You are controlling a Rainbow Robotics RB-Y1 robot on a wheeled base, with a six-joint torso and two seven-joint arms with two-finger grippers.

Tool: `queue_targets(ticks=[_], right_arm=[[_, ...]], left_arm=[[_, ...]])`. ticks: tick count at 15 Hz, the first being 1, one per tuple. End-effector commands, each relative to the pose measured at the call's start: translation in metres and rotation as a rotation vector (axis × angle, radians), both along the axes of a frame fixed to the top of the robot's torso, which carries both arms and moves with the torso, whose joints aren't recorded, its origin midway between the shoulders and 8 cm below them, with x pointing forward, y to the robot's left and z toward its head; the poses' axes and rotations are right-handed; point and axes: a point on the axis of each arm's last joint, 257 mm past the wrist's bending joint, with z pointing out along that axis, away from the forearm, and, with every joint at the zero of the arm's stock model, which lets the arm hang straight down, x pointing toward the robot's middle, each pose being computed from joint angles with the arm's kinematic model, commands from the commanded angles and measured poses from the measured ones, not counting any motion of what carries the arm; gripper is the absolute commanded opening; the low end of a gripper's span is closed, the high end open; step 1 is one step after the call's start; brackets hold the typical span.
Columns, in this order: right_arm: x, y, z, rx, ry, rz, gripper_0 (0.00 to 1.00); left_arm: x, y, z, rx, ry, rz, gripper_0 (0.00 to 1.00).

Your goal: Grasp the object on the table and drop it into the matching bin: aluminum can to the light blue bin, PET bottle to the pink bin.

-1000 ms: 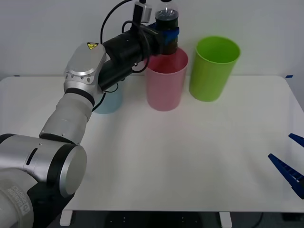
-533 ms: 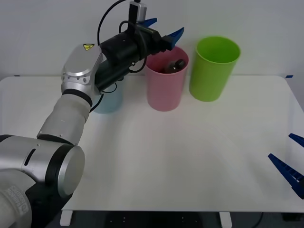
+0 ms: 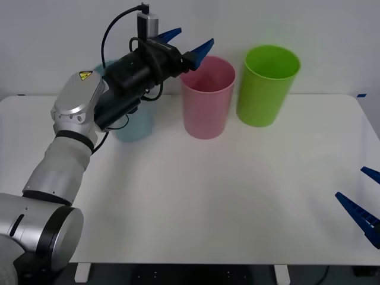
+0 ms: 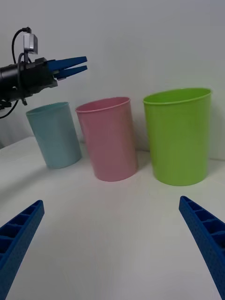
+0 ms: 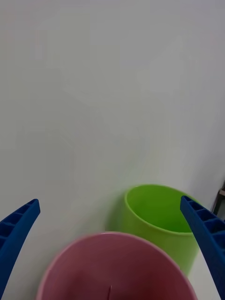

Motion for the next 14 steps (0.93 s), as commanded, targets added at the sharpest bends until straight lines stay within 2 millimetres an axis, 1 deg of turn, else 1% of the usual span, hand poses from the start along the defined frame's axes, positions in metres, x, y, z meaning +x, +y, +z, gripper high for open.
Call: queue_targets(ticks=[1,3,10,11,13,14], right_arm=[[0.0,0.0,0.0,0.0,0.0,0.0,1.0],[0.0,0.0,0.0,0.0,0.0,0.0,1.0],[0.0,0.0,0.0,0.0,0.0,0.0,1.0],[0.0,0.0,0.0,0.0,0.0,0.0,1.0],[0.0,0.0,0.0,0.0,0.0,0.0,1.0],[0.0,0.0,0.0,0.0,0.0,0.0,1.0]], left_arm=[[-0.014,0.022,-0.005,-0.015,-0.006,-0.01,1.0],[-0.024,0.04,-0.011,-0.017,-0.01,-0.01,1.0],[-0.071,0.124,-0.034,-0.019,-0.024,0.041,1.0],[-0.081,0.136,-0.037,-0.017,-0.03,0.05,1.0],[-0.099,0.154,-0.043,-0.021,-0.035,0.052,1.0],[-0.111,0.166,-0.05,-0.017,-0.034,0.053,1.0]])
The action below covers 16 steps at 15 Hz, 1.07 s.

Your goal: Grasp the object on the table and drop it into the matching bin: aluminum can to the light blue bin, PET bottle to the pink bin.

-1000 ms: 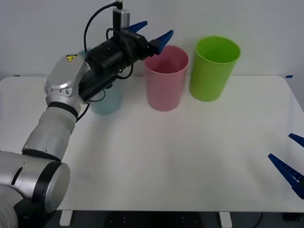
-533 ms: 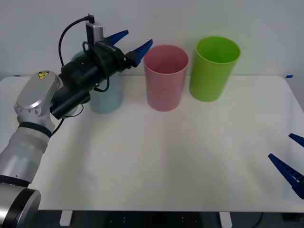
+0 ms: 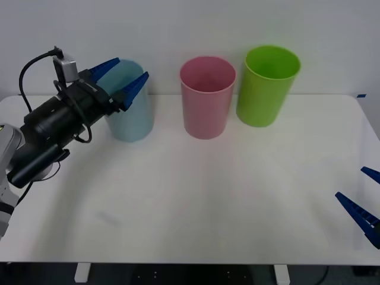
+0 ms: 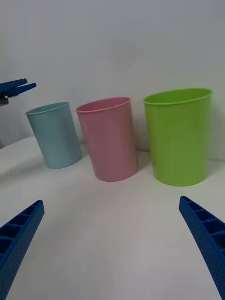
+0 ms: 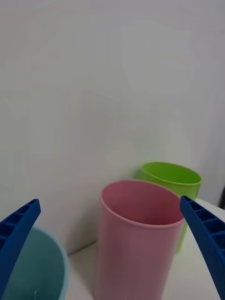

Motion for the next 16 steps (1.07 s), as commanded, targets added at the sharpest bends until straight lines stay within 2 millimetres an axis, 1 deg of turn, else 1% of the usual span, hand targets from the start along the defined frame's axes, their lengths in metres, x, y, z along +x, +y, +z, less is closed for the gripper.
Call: queue_targets(ticks=[1,3,7,8,11,14,16], right_arm=[[0.0,0.0,0.0,0.0,0.0,0.0,1.0],[0.0,0.0,0.0,0.0,0.0,0.0,1.0],[0.0,0.0,0.0,0.0,0.0,0.0,1.0],[0.0,0.0,0.0,0.0,0.0,0.0,1.0],[0.0,0.0,0.0,0.0,0.0,0.0,1.0],[0.0,0.0,0.0,0.0,0.0,0.0,1.0],[0.0,0.0,0.0,0.0,0.0,0.0,1.0]], left_arm=[[-0.029,0.029,-0.014,0.007,-0.002,0.005,1.0],[-0.046,0.045,-0.026,0.039,0.0,0.008,1.0],[-0.091,0.088,-0.048,0.112,0.011,0.035,1.0],[-0.101,0.098,-0.051,0.138,0.014,0.048,1.0],[-0.13,0.13,-0.071,0.246,0.032,0.068,1.0],[-0.16,0.155,-0.087,0.313,0.064,0.06,1.0],[-0.173,0.165,-0.097,0.344,0.088,0.059,1.0]])
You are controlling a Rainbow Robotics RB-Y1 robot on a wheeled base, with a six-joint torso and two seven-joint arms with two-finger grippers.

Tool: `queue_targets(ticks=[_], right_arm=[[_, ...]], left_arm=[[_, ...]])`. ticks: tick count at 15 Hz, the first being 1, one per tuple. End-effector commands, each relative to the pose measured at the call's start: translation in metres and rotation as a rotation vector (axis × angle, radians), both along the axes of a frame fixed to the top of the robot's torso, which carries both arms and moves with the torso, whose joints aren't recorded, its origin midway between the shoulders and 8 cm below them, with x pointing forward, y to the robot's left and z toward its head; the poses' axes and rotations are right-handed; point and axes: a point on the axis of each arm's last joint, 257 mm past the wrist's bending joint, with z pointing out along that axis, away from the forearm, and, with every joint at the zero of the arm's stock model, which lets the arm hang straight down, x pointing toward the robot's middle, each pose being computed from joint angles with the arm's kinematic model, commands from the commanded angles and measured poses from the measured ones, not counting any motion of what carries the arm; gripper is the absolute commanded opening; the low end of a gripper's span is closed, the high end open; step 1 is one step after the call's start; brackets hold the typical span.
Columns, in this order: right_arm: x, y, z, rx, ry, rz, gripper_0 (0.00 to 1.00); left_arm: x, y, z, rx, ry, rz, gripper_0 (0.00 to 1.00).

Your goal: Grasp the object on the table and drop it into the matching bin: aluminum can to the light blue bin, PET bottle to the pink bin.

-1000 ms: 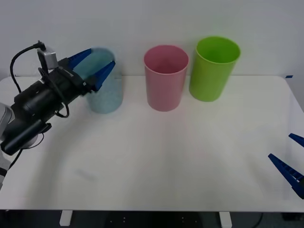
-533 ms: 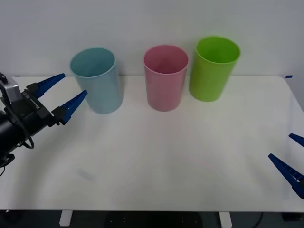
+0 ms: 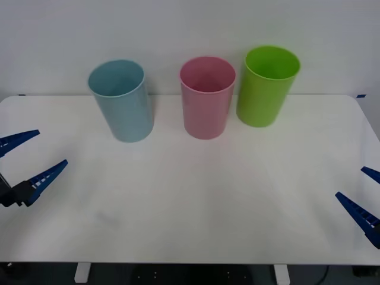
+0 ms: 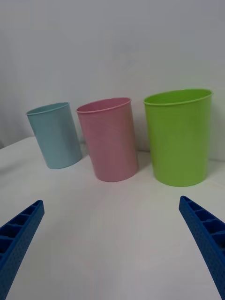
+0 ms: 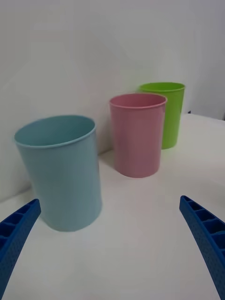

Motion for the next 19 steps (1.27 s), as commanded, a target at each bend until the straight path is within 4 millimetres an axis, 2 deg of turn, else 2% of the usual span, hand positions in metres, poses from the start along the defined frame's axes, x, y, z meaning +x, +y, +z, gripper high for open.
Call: queue_targets(ticks=[1,6,12,19], right_arm=[[0.0,0.0,0.0,0.0,0.0,0.0,1.0],[0.0,0.0,0.0,0.0,0.0,0.0,1.0],[0.0,0.0,0.0,0.0,0.0,0.0,1.0],[0.0,0.0,0.0,0.0,0.0,0.0,1.0]], left_arm=[[-0.018,0.014,-0.015,0.052,0.028,0.007,1.0],[-0.042,0.028,-0.038,0.095,0.064,0.024,1.0],[-0.064,0.043,-0.052,0.096,0.101,0.058,1.0],[-0.07,0.039,-0.059,0.081,0.126,0.049,1.0]])
